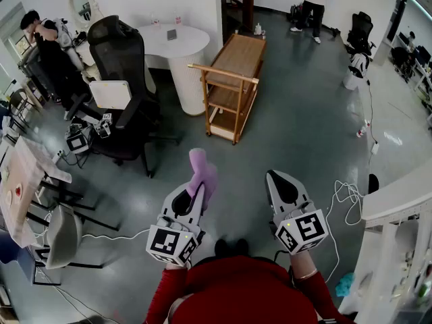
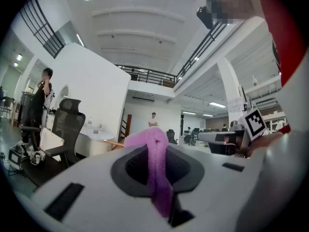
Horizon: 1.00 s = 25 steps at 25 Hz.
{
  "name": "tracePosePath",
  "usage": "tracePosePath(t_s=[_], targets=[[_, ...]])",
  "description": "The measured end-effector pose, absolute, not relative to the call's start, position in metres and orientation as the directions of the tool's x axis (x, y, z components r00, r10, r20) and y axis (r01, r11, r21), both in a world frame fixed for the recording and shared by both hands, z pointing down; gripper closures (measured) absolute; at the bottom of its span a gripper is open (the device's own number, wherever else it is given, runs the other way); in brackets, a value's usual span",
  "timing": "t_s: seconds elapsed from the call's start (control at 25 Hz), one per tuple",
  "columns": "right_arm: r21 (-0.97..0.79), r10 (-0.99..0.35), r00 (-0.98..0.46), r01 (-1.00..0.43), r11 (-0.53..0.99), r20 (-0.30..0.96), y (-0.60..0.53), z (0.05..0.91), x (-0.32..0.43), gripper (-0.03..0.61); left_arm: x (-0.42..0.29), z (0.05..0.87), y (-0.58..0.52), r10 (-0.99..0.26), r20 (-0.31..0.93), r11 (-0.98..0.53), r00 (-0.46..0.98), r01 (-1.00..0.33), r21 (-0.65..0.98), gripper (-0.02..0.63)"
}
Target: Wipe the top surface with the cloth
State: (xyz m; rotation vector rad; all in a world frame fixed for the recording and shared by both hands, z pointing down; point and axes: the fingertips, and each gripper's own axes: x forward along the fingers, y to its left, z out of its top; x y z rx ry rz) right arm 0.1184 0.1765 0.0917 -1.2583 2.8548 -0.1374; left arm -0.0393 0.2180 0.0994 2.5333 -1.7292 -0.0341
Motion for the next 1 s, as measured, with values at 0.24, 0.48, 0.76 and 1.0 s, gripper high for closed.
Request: tracePosePath(t_s=[0.24, 0.48, 0.76, 1.0], targets=[[-0.093, -0.734, -0.679, -0.732, 0.675, 0.013, 0.173, 0.089, 0.124, 0.574, -0.03, 0.096, 0.216, -0.929, 0.022, -0.368, 0.37, -0.927, 0.065, 0.566], [-0.092, -0.73, -0.683, -0.728, 0.679, 0.016, 0.17, 0.09, 0.128, 0.574, -0.027, 0.098, 0.213, -0.93, 0.03, -0.363, 0.366, -0.929, 0.075, 0.566], [-0.126, -0.728, -0.685, -0.724, 0.678, 0.019, 0.168, 0.094, 0.138, 0.574, -0.022, 0.101, 0.209, -0.933, 0.04, -0.354, 0.358, -0.931, 0.087, 0.566], [-0.133, -0.706, -0.707, -0.705, 0.697, 0.045, 0.16, 0.1, 0.141, 0.574, -0.023, 0.099, 0.201, -0.941, 0.047, -0.332, 0.336, -0.941, 0.066, 0.566]])
